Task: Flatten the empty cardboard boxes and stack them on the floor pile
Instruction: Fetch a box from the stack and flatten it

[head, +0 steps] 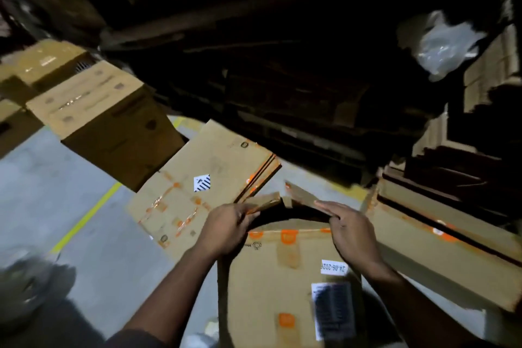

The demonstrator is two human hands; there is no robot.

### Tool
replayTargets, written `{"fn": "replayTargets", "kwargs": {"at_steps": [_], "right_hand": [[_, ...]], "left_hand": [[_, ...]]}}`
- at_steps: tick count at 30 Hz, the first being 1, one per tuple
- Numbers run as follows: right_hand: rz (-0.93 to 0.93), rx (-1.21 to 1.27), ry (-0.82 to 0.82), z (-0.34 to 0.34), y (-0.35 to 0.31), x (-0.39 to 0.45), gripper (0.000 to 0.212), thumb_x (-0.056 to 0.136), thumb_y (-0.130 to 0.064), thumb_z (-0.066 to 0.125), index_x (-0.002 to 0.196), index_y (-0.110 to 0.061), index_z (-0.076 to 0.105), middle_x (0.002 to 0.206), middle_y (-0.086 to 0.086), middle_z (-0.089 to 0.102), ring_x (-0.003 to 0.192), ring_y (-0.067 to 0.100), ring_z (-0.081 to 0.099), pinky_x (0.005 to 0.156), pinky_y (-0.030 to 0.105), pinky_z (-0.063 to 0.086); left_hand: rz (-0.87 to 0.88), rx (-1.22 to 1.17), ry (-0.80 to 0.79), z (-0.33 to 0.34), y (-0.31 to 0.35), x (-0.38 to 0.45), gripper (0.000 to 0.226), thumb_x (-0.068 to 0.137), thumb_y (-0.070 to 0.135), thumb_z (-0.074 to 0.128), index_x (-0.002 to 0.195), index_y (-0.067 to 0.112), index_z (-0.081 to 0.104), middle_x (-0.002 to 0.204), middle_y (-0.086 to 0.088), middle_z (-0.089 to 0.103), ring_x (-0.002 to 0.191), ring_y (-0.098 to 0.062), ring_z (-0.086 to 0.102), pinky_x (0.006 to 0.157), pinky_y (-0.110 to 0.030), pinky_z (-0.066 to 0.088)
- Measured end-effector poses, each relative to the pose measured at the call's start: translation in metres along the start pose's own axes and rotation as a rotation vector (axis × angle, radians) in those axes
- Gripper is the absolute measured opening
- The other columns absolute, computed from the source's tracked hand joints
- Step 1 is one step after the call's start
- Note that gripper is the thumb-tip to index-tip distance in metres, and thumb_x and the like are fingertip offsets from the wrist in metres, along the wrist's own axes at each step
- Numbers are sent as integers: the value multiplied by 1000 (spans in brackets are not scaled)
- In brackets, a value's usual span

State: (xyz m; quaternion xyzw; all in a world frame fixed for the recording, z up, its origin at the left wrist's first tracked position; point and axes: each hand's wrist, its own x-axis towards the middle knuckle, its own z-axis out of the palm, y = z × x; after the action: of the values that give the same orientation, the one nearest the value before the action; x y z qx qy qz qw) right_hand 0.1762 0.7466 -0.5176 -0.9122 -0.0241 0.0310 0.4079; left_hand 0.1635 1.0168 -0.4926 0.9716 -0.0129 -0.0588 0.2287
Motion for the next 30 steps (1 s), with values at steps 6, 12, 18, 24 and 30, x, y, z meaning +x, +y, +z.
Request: {"fn": "replayTargets", "kwargs": {"at_steps": [6,12,18,24,30], "right_hand": [[82,-163,-241,118,93,31,36,87,-12,49,93,-34,77,95,-11,75,90,17,65,78,31,53],[29,-119,-68,202,141,40,45,77,-37,34,86,-24,77,93,1,76,93,24,68,77,31,51],[-101,-385,262,213,133,36,19,89,-21,56,98,-19,72,97,8,71,92,33,65,69,35,46],[-76,-524,401,208,137,11,24,97,-31,58,96,-10,70,94,12,64,91,33,62,63,32,34],[45,-274,320,201,138,-11,27,97,-36,55,106,-12,65,108,11,61,99,34,60,69,34,40]], "left_hand": [[-83,-66,-253,126,-99,22,45,102,41,54,59,27,53,56,7,55,56,-8,52,56,-29,37],[-172,-135,-131,209,-169,26,52,103,42,52,60,14,53,55,-6,54,60,-27,59,60,-40,44],[-242,-322,408,196,-162,14,38,99,49,51,116,22,71,111,3,74,106,-16,67,85,-31,51],[-394,-621,-3,219,-163,-111,103,51,66,92,134,29,43,130,3,62,118,-18,61,101,-47,52],[-437,-683,1,238,-140,-134,103,65,56,88,147,27,32,129,7,56,121,-17,53,102,-42,48]]}}
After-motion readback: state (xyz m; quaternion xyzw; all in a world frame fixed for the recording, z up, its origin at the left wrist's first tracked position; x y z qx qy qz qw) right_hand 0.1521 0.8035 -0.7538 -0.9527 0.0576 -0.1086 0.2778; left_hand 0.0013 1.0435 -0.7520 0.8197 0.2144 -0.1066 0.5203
